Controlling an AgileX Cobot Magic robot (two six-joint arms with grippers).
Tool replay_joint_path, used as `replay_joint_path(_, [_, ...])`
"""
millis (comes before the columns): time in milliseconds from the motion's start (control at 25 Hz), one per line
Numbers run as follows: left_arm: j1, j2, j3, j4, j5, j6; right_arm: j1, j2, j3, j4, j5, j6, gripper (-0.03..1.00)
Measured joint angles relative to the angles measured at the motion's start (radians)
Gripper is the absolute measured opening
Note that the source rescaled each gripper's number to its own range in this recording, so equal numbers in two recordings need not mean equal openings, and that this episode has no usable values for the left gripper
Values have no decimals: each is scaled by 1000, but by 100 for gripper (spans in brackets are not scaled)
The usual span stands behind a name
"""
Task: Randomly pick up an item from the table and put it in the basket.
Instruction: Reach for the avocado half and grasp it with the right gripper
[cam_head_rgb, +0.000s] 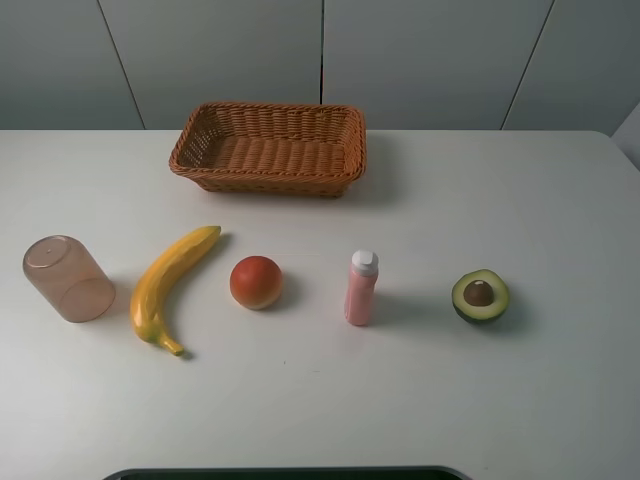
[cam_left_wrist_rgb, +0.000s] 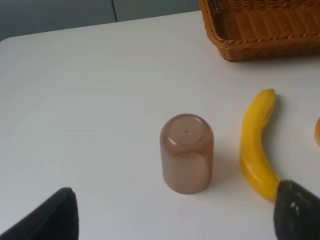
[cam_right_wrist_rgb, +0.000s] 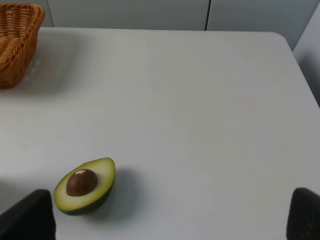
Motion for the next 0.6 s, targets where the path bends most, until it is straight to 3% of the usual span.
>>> replay_joint_path(600, [0,0,0,0,0,0,0,0,0,0,0,0,100])
